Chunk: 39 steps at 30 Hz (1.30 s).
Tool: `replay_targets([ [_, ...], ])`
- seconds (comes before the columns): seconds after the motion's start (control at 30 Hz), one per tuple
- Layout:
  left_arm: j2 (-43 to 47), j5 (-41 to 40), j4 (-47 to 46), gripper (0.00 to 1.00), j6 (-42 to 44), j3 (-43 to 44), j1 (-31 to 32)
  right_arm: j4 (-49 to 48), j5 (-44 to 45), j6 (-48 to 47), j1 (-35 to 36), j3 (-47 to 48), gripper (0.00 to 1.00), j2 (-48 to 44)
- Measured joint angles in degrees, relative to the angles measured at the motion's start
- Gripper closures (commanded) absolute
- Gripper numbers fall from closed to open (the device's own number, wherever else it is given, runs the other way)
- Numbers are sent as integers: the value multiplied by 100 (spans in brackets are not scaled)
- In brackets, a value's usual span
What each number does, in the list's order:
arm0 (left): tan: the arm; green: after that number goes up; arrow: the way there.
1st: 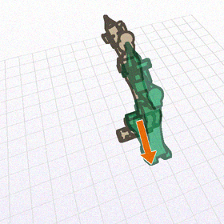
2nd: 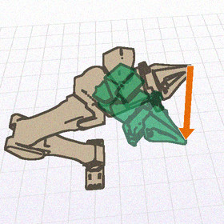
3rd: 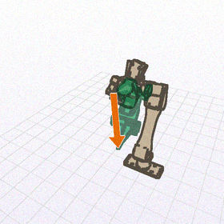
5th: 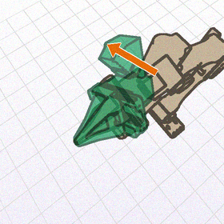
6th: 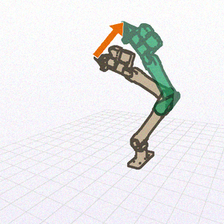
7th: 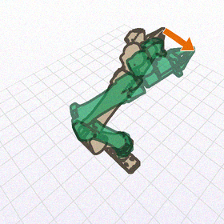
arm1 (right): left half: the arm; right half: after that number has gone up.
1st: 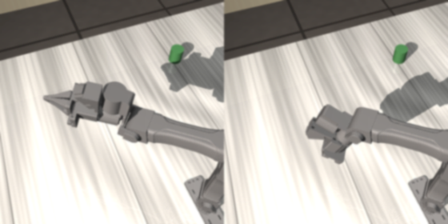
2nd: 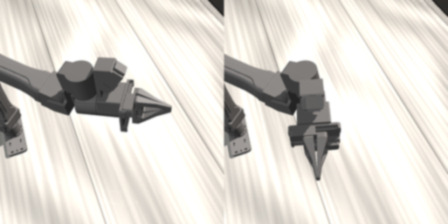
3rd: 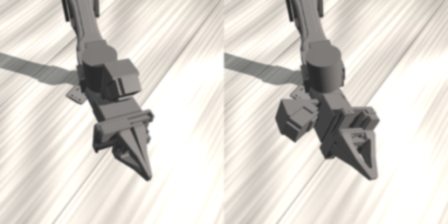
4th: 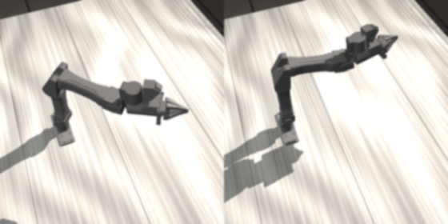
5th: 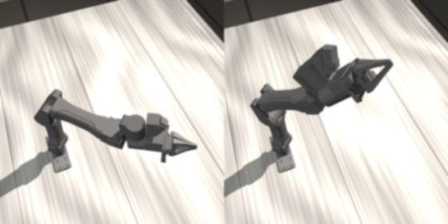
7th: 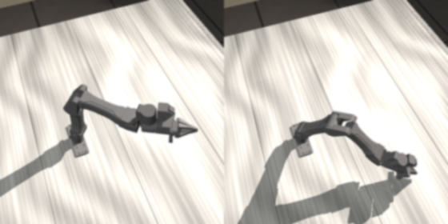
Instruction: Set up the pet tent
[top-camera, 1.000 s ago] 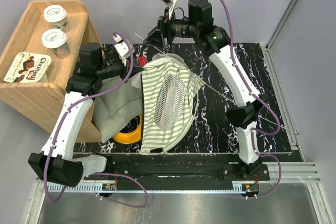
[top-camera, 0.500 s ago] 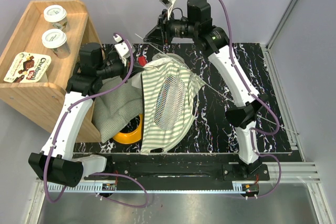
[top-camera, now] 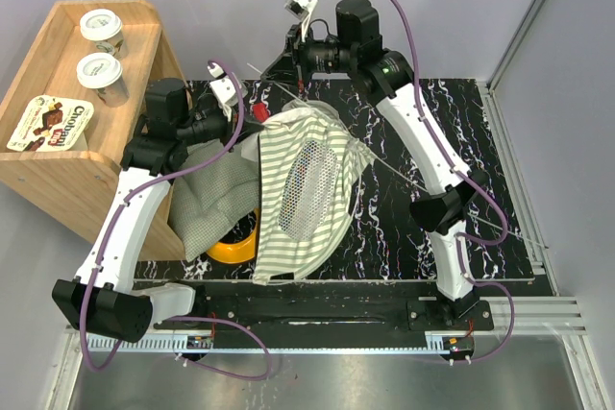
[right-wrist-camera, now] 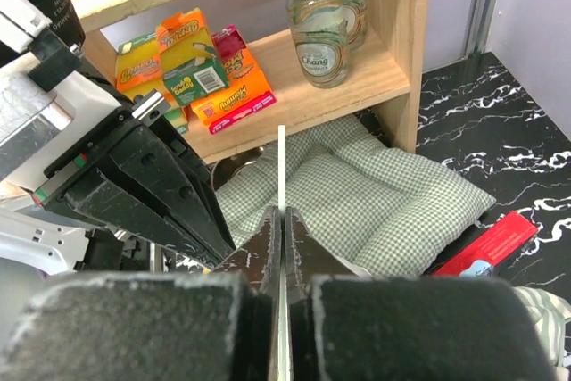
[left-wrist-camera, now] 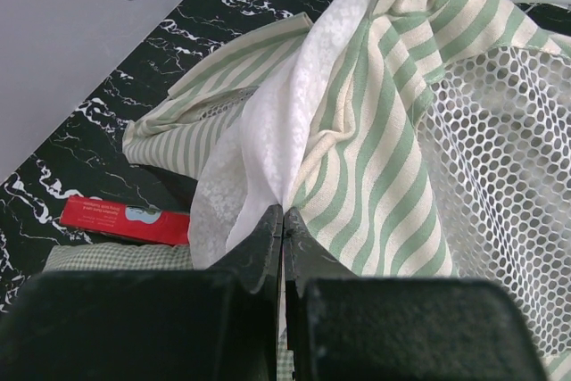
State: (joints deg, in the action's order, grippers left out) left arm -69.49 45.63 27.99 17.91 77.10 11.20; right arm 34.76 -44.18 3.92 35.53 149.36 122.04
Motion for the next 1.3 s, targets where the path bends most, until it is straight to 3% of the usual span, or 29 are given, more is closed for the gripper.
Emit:
replay_targets([
  [0.17,0,-4,160,100,-9,0,0,299,168,-608,17,-238,100,-138],
  [0.4,0,111,507,100,26,2,-11,422,463,-1543,63,-2570,100,-1561],
  [0.67,0,295,737,100,11,2,-2,-780,472,-2017,236,-5132,100,-3051],
  [1.3,0,365,986,100,199,2,-13,-1814,1073,-2712,643,-6610,100,-3755],
])
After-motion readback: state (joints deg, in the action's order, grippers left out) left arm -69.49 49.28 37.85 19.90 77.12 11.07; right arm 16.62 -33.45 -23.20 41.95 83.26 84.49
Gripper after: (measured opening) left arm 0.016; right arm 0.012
